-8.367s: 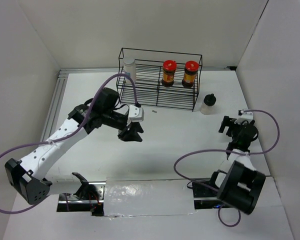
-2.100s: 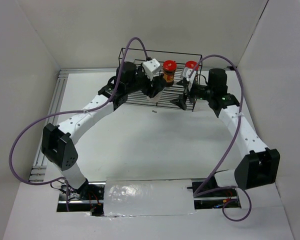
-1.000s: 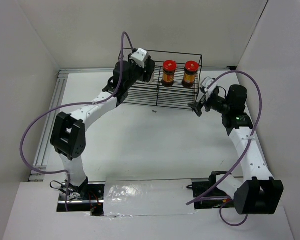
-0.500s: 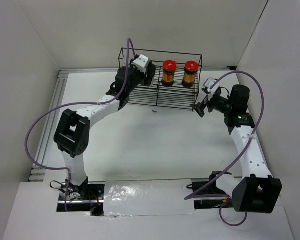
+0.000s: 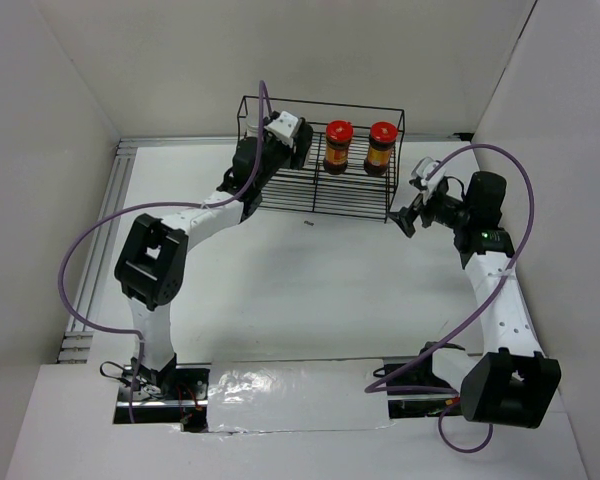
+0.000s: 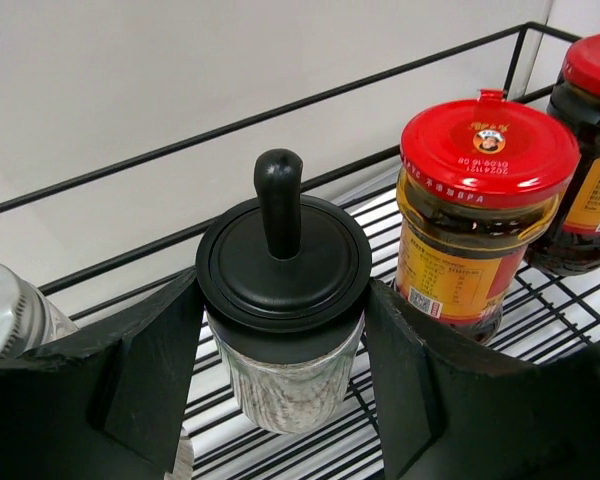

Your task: Organize the condiment bottles

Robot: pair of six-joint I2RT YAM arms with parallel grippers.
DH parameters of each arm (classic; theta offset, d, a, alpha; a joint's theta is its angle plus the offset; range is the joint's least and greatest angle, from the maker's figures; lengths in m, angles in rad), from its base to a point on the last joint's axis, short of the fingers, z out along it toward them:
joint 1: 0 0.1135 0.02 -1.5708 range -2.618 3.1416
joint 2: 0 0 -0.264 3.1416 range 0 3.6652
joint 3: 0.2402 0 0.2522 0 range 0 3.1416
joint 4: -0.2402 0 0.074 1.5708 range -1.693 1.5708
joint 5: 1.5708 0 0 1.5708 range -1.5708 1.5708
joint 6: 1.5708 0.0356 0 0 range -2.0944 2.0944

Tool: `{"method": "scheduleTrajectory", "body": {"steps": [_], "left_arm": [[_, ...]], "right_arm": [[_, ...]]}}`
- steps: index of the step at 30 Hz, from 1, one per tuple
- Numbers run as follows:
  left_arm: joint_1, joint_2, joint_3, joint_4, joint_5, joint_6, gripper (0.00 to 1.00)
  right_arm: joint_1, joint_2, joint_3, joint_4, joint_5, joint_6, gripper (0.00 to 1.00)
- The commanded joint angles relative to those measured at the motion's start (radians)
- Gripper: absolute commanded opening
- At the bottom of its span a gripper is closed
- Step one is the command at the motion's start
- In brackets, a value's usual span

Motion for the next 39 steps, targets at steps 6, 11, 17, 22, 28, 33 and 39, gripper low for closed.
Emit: {"method": "scheduleTrajectory", "body": {"steps": [6,11,17,22,28,33,39], "left_arm": [[0.006,0.008,-0.011,0.143,0.008,0.013,0.23],[0.006,0.011,-0.029,0.134,-0.006,0.01,0.35],[0.004,0.01,-0.031,0.104,-0.018,0.005,0.52],[0.007,0.008,-0.009,0.07,-0.018,0.0,0.77],[0.01,0.001,0.054,0.002,-0.018,-0.001,0.99],[0.01,-0.018,0.095,-0.056,-0.013,0.013,0.99],[0.012,-0.081,0.127,-0.191,-0.013,0.023,0.99]], "right_arm": [[-0.021,-0.026,0.019,-0.052,-0.021,-0.033,1.0],[-0.026,-0.031,0.022,-0.063,-0.021,-0.039,1.0],[-0.029,-0.024,0.022,-0.07,-0.025,-0.04,1.0],[-0.027,-0.009,0.034,-0.066,-0.041,-0.04,1.0],[-0.029,-0.006,0.035,-0.069,-0.045,-0.042,1.0],[-0.027,-0.006,0.04,-0.07,-0.052,-0.04,1.0],[-0.03,0.005,0.046,-0.058,-0.053,-0.005,1.0]]}}
